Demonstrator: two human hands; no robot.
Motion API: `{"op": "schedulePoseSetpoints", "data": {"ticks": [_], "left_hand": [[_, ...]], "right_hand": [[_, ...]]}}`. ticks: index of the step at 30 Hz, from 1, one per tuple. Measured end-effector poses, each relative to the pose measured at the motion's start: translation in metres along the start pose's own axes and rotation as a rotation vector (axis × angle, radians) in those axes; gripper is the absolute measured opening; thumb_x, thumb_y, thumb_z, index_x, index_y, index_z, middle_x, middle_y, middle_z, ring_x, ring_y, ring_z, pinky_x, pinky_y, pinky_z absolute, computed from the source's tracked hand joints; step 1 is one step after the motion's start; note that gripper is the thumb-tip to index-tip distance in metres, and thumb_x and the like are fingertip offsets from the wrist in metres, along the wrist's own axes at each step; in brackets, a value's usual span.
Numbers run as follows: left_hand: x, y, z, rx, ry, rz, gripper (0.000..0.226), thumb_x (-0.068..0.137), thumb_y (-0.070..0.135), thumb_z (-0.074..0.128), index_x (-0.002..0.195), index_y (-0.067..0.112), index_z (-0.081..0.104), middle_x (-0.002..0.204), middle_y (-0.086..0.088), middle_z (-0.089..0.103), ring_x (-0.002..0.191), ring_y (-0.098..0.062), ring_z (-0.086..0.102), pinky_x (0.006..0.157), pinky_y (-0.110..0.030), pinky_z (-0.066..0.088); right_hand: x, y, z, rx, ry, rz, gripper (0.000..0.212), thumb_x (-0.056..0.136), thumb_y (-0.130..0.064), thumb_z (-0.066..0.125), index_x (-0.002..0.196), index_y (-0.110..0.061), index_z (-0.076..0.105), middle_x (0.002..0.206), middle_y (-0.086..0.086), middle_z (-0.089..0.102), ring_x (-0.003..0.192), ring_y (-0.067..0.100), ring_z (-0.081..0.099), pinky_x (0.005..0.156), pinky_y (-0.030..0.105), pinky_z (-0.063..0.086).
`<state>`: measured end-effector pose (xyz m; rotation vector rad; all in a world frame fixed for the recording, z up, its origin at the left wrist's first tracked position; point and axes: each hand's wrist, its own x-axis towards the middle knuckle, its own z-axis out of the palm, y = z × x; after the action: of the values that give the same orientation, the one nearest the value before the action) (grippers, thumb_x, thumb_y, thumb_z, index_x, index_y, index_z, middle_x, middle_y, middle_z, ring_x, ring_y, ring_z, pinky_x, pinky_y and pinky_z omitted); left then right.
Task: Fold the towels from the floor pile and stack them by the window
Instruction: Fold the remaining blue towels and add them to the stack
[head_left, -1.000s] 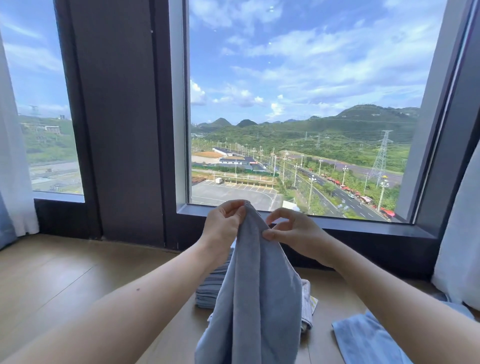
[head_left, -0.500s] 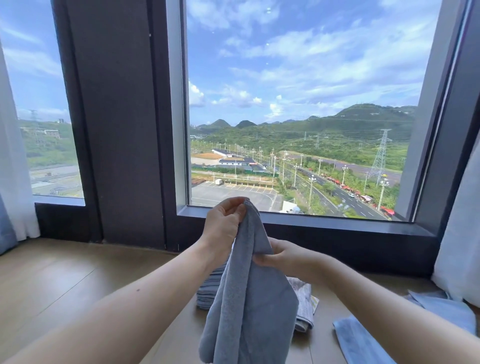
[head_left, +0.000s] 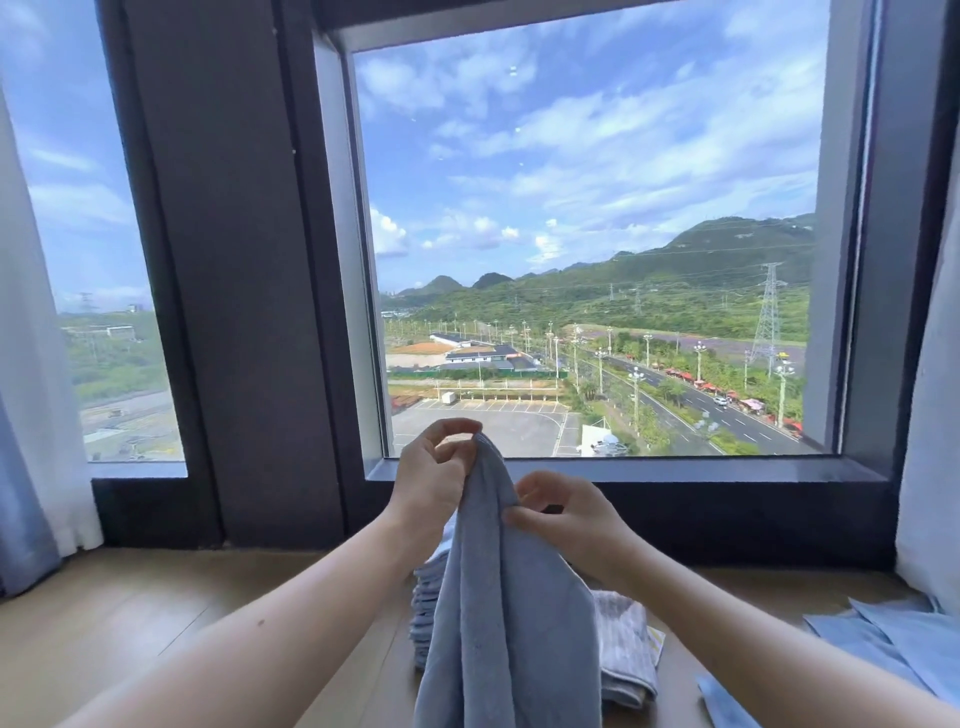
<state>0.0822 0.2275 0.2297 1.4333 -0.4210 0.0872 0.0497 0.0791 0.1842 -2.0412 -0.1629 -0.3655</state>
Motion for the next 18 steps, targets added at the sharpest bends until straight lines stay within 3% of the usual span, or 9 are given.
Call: {"op": "schedulePoseSetpoints", "data": {"ticks": [2,4,7,9,11,14,16,18], "left_hand": [[-0.001,0.003,-0.002,0.024,0.027,0.001,0.024,0.095,0.003,0.049,0.085,0.021,0.062,0.059,0.008,0.064,0.061,-0.011,0.056,0.054,-0.017,0.047],[-0.002,0.004,-0.003,0.023,0.048,-0.002,0.025,0.095,0.004,0.049,0.085,0.022,0.062,0.066,0.003,0.064,0.065,-0.013,0.055,0.059,-0.020,0.045],[-0.001,0.005,-0.004,-0.030,0.072,-0.010,0.024,0.095,0.004,0.049,0.085,0.022,0.062,0.071,-0.001,0.064,0.064,-0.014,0.053,0.061,-0.023,0.043],[0.000,0.003,-0.005,-0.061,0.078,-0.015,0.023,0.095,0.005,0.049,0.087,0.021,0.062,0.072,-0.002,0.064,0.063,-0.015,0.052,0.061,-0.025,0.043],[0.001,-0.003,-0.009,-0.048,0.086,-0.015,0.022,0.095,0.005,0.049,0.088,0.022,0.062,0.072,-0.003,0.064,0.062,-0.015,0.051,0.059,-0.024,0.042],[0.002,-0.015,-0.018,-0.022,0.099,-0.001,0.024,0.095,0.005,0.050,0.088,0.024,0.063,0.072,-0.006,0.064,0.066,-0.019,0.050,0.062,-0.026,0.041],[0.002,-0.023,-0.024,0.010,0.080,0.019,0.024,0.095,0.005,0.050,0.087,0.023,0.065,0.070,-0.008,0.061,0.070,-0.022,0.047,0.062,-0.025,0.040],[0.005,-0.032,-0.030,0.115,0.073,0.035,0.028,0.097,0.007,0.047,0.085,0.024,0.066,0.058,0.002,0.058,0.061,-0.015,0.046,0.055,-0.018,0.038]], "right_hand": [[-0.002,0.002,-0.005,-0.041,-0.227,0.001,0.023,0.064,-0.053,0.064,0.078,-0.036,0.069,0.087,-0.008,0.070,0.099,0.023,0.062,0.092,0.050,0.049],[-0.005,0.009,-0.009,-0.353,-0.397,0.009,0.014,0.072,-0.051,0.057,0.068,-0.039,0.062,0.080,-0.008,0.059,0.100,0.022,0.055,0.094,0.043,0.040],[-0.008,0.024,-0.016,-0.656,-0.455,0.125,0.029,0.069,-0.052,0.048,0.059,-0.025,0.048,0.062,-0.005,0.040,0.087,0.021,0.038,0.090,0.034,0.027],[-0.010,0.028,-0.018,-0.686,-0.427,0.196,0.032,0.073,-0.046,0.051,0.056,-0.020,0.041,0.055,-0.005,0.038,0.079,0.019,0.033,0.081,0.031,0.025],[-0.008,0.026,-0.023,-0.724,-0.294,0.200,0.030,0.082,-0.033,0.049,0.057,-0.021,0.036,0.054,-0.004,0.033,0.075,0.016,0.032,0.070,0.029,0.020],[-0.001,0.024,-0.034,-0.773,-0.055,0.227,0.028,0.090,-0.024,0.039,0.062,-0.022,0.041,0.061,-0.006,0.037,0.086,0.016,0.038,0.074,0.036,0.020],[0.003,0.022,-0.043,-0.762,-0.015,0.284,0.030,0.095,-0.026,0.033,0.069,-0.026,0.047,0.069,-0.009,0.046,0.092,0.016,0.040,0.073,0.037,0.020],[0.005,0.021,-0.051,-0.773,-0.007,0.308,0.029,0.099,-0.030,0.031,0.078,-0.029,0.051,0.079,-0.007,0.053,0.094,0.017,0.046,0.077,0.037,0.021]]}}
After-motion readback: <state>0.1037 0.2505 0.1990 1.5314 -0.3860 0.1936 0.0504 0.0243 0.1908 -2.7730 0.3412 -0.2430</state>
